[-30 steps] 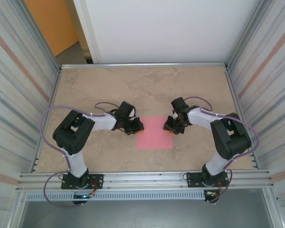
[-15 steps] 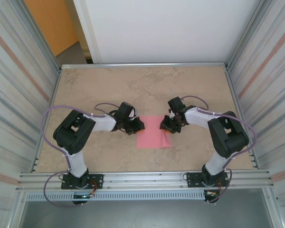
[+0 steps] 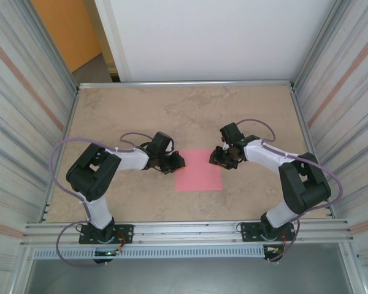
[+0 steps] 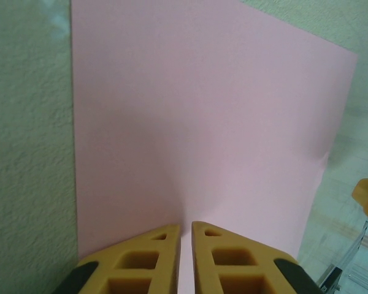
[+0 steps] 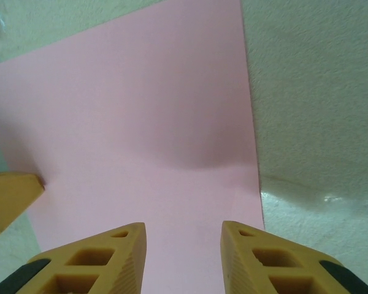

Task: Fold a paper plane with a square sheet of paper (pick it up from the middle)
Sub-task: First fold in half a square sheet of paper at the center of the table.

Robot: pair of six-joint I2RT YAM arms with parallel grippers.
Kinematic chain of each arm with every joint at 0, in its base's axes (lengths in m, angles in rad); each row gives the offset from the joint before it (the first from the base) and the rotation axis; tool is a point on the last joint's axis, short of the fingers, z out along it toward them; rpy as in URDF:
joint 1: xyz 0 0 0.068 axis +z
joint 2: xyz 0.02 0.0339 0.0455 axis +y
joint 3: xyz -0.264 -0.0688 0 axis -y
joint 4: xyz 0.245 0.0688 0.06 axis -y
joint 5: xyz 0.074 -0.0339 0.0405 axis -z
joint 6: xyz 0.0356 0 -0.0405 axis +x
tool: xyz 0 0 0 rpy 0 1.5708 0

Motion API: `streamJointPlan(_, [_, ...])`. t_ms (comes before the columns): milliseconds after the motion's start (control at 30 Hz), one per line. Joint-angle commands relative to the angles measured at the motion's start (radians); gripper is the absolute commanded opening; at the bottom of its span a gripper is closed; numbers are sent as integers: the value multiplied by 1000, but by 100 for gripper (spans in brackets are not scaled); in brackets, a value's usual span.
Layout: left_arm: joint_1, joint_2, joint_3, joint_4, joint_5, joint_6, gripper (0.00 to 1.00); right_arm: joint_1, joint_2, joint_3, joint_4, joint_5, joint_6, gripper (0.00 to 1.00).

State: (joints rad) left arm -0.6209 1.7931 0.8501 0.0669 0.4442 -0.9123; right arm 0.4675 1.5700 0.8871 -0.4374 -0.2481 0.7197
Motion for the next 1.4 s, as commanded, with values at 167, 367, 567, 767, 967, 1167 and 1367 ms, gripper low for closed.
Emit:
streamJointPlan(167, [11, -17, -13, -66, -29, 26, 16, 33, 137, 61, -1, -56, -38, 35])
streamJointPlan(367, [11, -9, -24, -30, -9, 9, 17, 33, 186, 56, 0, -52, -24, 33])
streamJointPlan(567, [24, 3, -59, 86, 37, -40, 20, 34, 195, 34, 74, -118, 3, 33])
streamJointPlan(767, [52, -10, -114, 211, 65, -79, 24, 23, 193, 37, 114, -152, 19, 33])
streamJointPlan(967, [53, -25, -141, 298, 78, -87, 43, 20, 219, 49, 124, -170, 30, 31])
streamJointPlan(1167, [58, -32, -179, 376, 91, -91, 68, 35, 238, 60, 142, -193, 32, 31])
streamJointPlan(1367, [59, -35, -162, 314, 84, -73, 74, 76, 260, 76, 187, -235, 55, 31])
